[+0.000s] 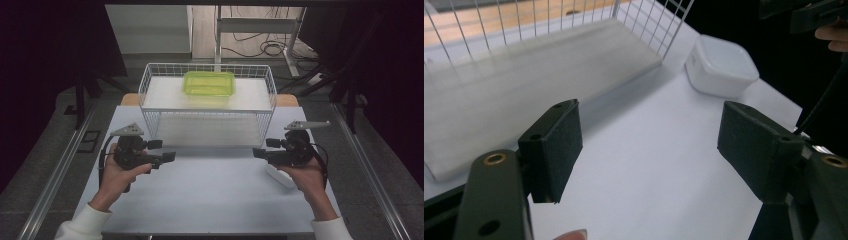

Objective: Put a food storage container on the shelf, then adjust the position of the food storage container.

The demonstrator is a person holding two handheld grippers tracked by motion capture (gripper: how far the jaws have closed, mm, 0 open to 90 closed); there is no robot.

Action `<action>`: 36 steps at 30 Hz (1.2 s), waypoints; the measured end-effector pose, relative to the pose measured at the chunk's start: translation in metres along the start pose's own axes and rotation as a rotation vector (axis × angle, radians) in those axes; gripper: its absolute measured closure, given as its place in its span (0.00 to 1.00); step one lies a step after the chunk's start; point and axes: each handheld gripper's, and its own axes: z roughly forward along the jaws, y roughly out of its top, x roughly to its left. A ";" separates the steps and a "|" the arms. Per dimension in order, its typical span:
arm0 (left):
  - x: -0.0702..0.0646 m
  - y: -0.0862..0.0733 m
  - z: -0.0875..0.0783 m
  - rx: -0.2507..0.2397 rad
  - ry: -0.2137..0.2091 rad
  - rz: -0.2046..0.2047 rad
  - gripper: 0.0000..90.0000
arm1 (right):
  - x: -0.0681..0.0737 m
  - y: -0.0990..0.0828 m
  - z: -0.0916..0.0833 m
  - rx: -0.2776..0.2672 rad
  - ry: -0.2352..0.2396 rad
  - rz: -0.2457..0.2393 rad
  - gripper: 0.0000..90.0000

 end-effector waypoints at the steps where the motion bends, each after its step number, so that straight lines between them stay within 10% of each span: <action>1: 0.000 -0.003 0.001 0.007 -0.002 -0.002 0.28 | 0.000 -0.004 0.001 0.014 -0.001 -0.003 0.34; 14: 0.007 -0.040 0.025 0.152 0.023 -0.009 0.30 | -0.013 -0.043 0.021 0.151 -0.016 0.006 0.36; 36: 0.009 -0.051 0.037 0.206 0.054 0.010 0.31 | -0.018 -0.048 0.031 0.210 -0.065 -0.023 0.43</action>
